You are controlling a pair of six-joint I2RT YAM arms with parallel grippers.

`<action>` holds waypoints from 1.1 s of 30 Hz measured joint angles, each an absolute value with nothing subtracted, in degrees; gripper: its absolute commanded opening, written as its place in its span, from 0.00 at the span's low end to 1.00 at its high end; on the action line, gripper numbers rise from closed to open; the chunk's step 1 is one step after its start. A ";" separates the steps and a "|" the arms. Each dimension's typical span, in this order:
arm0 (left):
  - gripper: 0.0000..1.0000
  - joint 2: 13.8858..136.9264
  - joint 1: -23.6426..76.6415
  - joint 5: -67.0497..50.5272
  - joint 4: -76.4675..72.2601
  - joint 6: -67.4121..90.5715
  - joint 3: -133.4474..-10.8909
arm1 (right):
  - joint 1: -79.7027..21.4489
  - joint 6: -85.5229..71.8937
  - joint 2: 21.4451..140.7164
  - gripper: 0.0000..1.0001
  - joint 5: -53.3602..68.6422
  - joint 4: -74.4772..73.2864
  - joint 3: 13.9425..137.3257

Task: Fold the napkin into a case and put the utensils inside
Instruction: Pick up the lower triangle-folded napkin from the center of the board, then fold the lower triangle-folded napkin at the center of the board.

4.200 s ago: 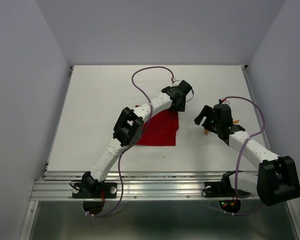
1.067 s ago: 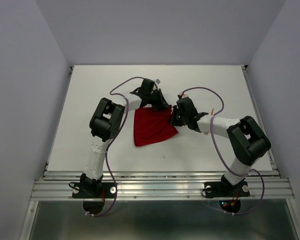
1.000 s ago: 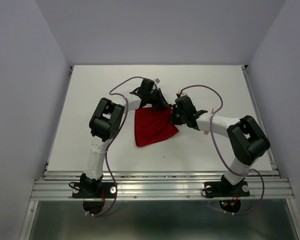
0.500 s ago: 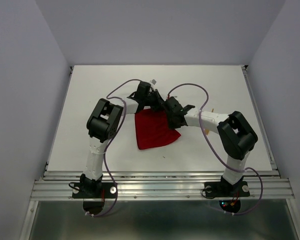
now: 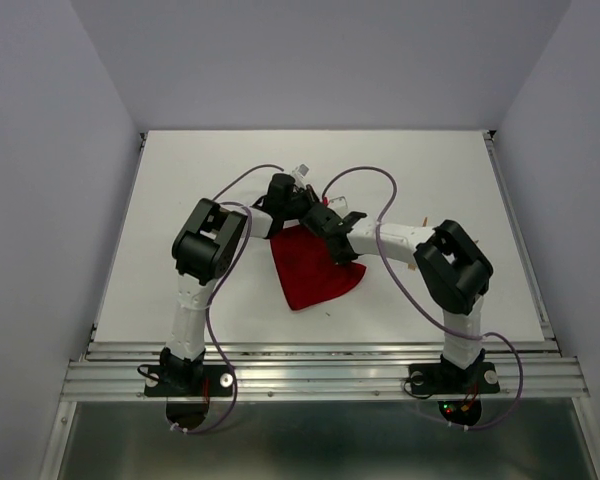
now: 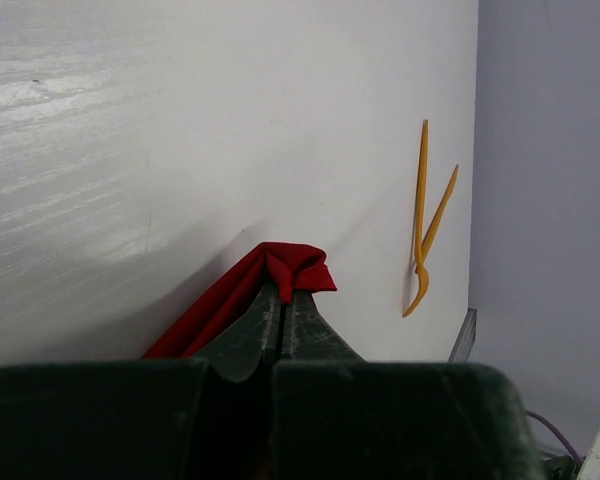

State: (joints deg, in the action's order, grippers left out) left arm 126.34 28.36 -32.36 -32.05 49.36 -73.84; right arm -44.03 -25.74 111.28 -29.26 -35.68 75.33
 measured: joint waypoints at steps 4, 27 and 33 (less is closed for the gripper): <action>0.00 126.34 27.97 -34.79 -35.42 48.71 -72.20 | -46.11 -27.40 112.12 0.26 -33.61 -37.08 75.57; 0.00 126.34 27.14 -40.56 -39.64 43.46 -70.63 | -34.63 -29.76 92.64 0.69 -5.63 -16.19 60.84; 0.00 126.34 27.14 -40.71 -39.62 43.29 -70.63 | -32.25 -29.85 93.73 0.70 -0.40 -12.71 58.98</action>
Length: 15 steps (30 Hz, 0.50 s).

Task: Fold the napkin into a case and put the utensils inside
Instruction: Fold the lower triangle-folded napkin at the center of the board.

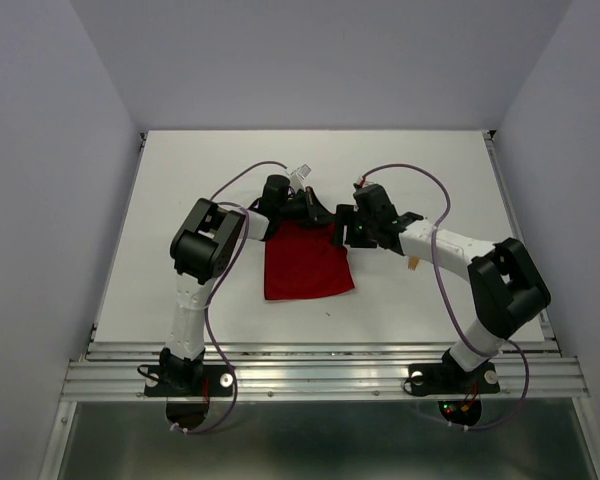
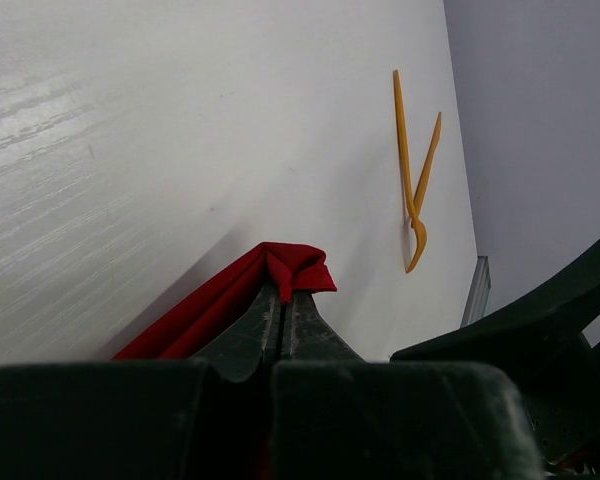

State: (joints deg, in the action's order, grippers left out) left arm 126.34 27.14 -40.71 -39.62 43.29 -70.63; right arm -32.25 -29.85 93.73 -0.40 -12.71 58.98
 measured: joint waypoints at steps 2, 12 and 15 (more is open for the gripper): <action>0.00 126.34 27.14 -40.77 -39.62 43.29 -70.63 | -32.25 -29.82 94.13 0.70 0.49 -11.55 58.98; 0.00 126.34 27.14 -41.19 -39.62 43.24 -70.63 | -32.25 -28.69 99.96 0.35 5.19 -8.88 61.21; 0.00 126.34 27.14 -41.34 -39.59 43.11 -70.63 | -32.25 -28.58 101.03 0.19 5.43 -8.54 61.73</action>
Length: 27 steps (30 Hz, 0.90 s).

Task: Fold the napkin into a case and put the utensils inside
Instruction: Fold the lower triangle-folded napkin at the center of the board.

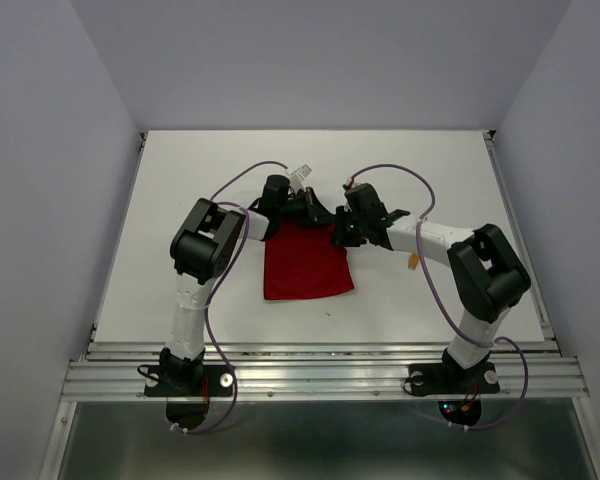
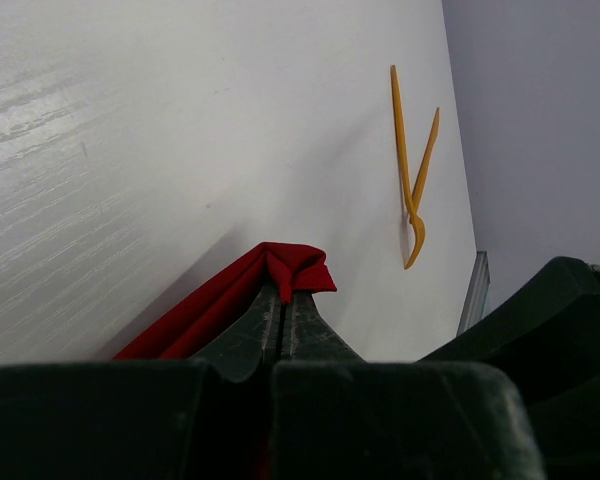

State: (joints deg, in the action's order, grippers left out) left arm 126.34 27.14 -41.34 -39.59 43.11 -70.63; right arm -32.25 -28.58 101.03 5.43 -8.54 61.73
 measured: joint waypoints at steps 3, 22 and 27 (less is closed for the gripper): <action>0.00 126.34 27.14 -41.36 -39.59 42.96 -70.63 | -32.25 -28.36 102.00 0.09 5.37 -8.51 62.54; 0.51 126.15 25.71 -39.57 -30.96 41.15 -72.25 | -33.43 -26.70 102.59 0.01 1.58 -10.63 65.54; 0.68 124.68 25.02 -38.20 -25.26 38.46 -75.48 | -33.47 -26.52 102.80 0.01 1.28 -11.07 65.54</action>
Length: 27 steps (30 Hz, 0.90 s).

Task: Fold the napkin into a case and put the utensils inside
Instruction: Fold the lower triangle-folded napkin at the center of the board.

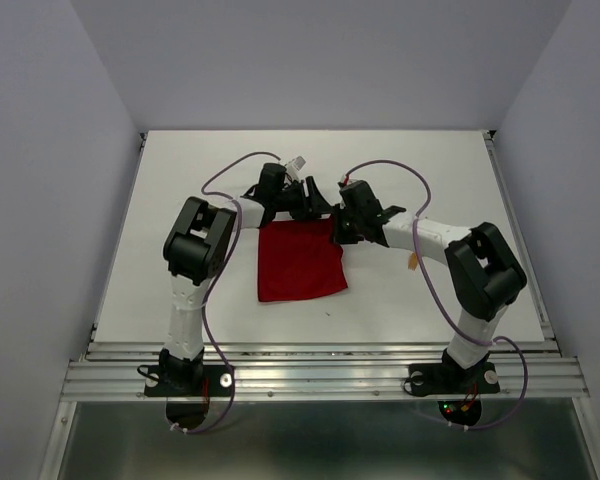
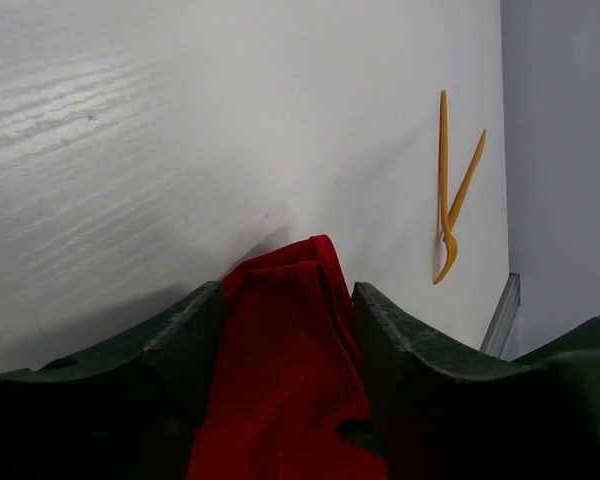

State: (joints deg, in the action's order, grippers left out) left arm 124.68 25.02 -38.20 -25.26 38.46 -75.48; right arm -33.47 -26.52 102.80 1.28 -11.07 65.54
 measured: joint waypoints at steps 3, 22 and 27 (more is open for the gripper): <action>0.70 123.70 24.95 -37.28 -22.79 37.32 -76.66 | -33.50 -26.41 103.15 0.01 1.26 -11.16 65.69; 0.00 115.31 22.59 -29.93 -7.81 35.53 -74.67 | -34.22 -25.69 104.73 0.01 -0.27 -12.03 67.16; 0.00 115.26 22.85 -29.43 -4.23 35.33 -73.71 | -34.26 -25.67 104.95 0.01 -0.47 -12.36 67.57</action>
